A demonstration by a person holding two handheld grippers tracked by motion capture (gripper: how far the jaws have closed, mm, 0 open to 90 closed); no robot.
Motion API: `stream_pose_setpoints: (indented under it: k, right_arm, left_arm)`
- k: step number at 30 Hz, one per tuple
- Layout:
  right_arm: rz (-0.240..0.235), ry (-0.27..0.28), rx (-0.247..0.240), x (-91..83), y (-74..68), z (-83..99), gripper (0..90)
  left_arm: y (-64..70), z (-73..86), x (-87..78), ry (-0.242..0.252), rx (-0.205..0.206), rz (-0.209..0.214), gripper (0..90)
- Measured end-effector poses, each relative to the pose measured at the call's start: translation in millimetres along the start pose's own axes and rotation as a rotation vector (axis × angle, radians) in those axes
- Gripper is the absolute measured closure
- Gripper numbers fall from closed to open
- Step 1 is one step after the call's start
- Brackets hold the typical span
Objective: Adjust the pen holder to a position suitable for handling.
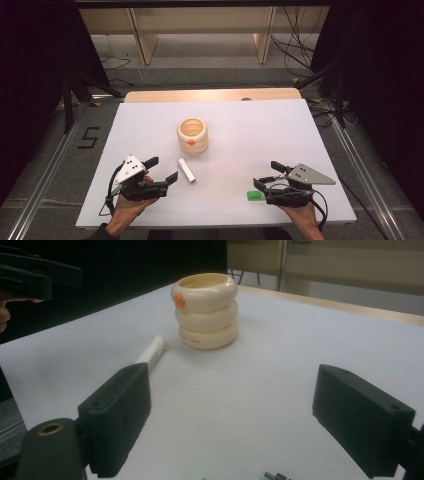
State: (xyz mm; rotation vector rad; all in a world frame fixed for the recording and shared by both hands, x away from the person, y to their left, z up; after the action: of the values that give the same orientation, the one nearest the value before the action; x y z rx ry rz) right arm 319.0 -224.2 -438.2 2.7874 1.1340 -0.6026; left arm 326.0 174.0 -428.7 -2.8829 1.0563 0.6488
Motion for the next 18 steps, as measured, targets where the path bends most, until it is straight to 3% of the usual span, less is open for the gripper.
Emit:
stream_pose_setpoints:
  k: [10, 11, 15, 18]
  right_arm:
    - [0.0, 0.0, -0.001, 1.1, -0.9, -0.2, 16.7]
    - [0.0, 0.0, -0.002, 1.1, -1.0, -0.2, 16.7]
    - [0.001, 0.005, -0.003, 0.0, -0.5, -0.9, 16.8]
    - [0.004, 0.006, 0.001, -0.5, 0.0, -1.0, 16.9]
  left_arm:
    - [-2.6, -2.3, 1.2, 0.003, -0.018, -0.01, 13.8]
    - [-4.0, -3.9, 1.6, -0.004, -0.009, -0.022, 13.8]
    - [-7.5, -7.1, 2.1, -0.002, -0.041, -0.029, 13.9]
    - [-11.1, -11.6, 6.1, -0.022, -0.039, -0.064, 14.2]
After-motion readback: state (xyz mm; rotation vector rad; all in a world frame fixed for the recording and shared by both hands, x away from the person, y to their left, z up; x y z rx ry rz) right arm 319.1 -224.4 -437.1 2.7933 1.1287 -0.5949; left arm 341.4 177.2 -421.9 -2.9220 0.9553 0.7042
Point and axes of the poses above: each handheld gripper's, and its own axes: x roughly forward along the jaws, z roughly out of its underside, y roughly to its right, the point moved 2 cm from there along x, roughly forward along the jaws, and after that the axes turned 3 degrees about -y, right-handed, at the moved point
